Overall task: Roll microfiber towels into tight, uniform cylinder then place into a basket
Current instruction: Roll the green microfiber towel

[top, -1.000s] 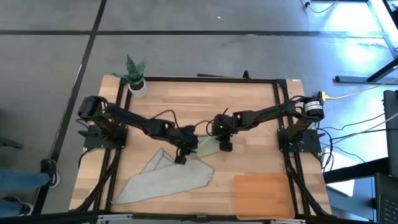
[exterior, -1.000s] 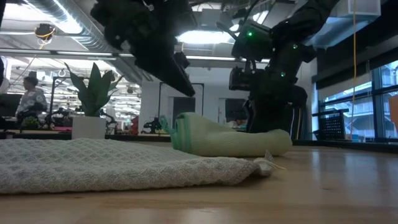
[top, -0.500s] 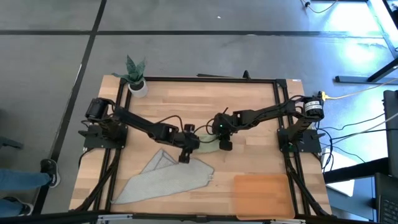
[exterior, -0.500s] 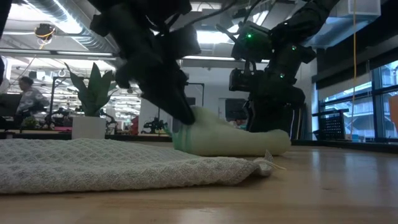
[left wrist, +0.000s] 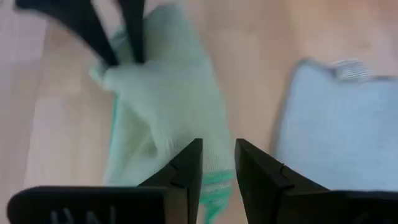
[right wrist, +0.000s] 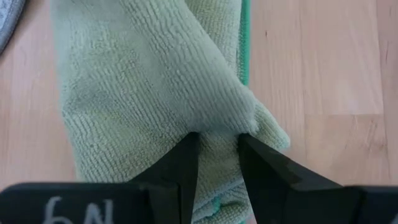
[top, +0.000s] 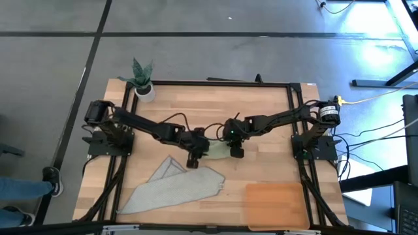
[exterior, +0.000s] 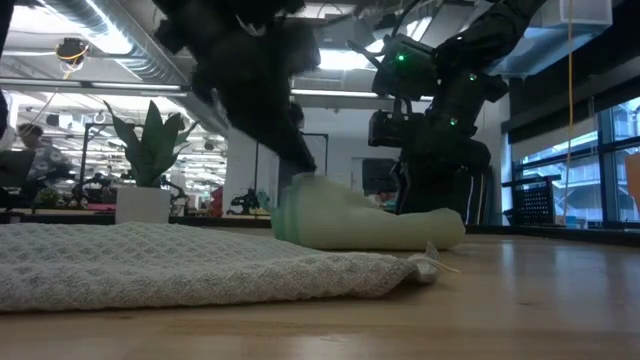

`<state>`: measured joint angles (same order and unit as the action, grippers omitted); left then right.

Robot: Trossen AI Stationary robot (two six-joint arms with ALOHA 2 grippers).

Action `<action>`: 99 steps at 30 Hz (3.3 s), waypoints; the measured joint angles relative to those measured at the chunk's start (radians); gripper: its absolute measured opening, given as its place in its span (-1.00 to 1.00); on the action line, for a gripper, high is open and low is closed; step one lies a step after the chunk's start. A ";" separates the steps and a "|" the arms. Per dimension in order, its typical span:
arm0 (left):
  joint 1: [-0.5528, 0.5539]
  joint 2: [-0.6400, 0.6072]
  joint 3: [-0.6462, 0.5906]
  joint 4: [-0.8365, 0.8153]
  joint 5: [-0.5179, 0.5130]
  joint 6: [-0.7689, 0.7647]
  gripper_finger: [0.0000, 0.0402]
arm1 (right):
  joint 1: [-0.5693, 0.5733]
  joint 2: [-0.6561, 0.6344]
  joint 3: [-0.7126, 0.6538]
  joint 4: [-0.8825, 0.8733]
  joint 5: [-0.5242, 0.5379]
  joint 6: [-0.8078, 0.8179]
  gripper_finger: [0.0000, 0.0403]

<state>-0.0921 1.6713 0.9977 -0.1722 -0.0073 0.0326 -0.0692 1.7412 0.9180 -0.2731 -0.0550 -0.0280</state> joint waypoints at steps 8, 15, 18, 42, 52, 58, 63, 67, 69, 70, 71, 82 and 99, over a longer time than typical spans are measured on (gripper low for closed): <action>0.037 -0.034 0.002 -0.020 -0.231 0.026 -0.57 | 0.000 0.000 0.000 0.000 0.000 0.001 -0.41; 0.077 0.063 0.000 0.038 -0.145 0.030 -0.57 | 0.000 0.000 0.000 0.000 -0.001 0.001 -0.41; 0.055 0.106 0.000 0.030 -0.092 0.027 -0.57 | 0.000 0.000 0.000 0.000 -0.003 0.001 -0.41; 0.036 0.189 0.002 0.064 -0.088 0.048 -0.57 | 0.032 -0.098 0.066 -0.029 -0.056 -0.054 -0.41; 0.056 0.190 0.002 0.064 -0.089 0.049 -0.57 | 0.117 -0.028 0.067 0.132 -0.192 -0.285 -0.41; 0.056 0.190 0.001 0.067 -0.080 0.048 -0.57 | 0.103 0.048 0.067 0.248 -0.205 -0.318 -0.41; 0.057 0.191 0.000 0.074 -0.078 0.048 -0.57 | 0.077 0.106 0.068 0.274 -0.202 -0.346 -0.41; 0.057 0.191 0.000 0.075 -0.077 0.048 -0.57 | 0.058 0.127 0.068 0.286 -0.173 -0.360 -0.41; 0.057 0.191 0.000 0.077 -0.077 0.048 -0.57 | 0.050 0.127 0.068 0.304 -0.154 -0.364 -0.41; 0.057 0.191 0.000 0.077 -0.077 0.048 -0.57 | 0.045 0.124 0.068 0.311 -0.152 -0.369 -0.41; 0.057 0.191 0.000 0.077 -0.077 0.048 -0.57 | 0.041 0.119 0.067 0.319 -0.151 -0.370 -0.41; 0.059 0.191 0.000 0.079 -0.076 0.047 -0.57 | -0.006 0.109 0.067 0.343 -0.116 -0.370 -0.41; 0.084 0.192 0.000 0.082 -0.075 0.047 -0.57 | 0.022 0.110 0.068 0.319 -0.402 -0.371 -0.41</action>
<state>-0.0086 1.8629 0.9977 -0.0901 -0.0821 0.0799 -0.0471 1.8508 0.9859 0.0464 -0.4569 -0.3994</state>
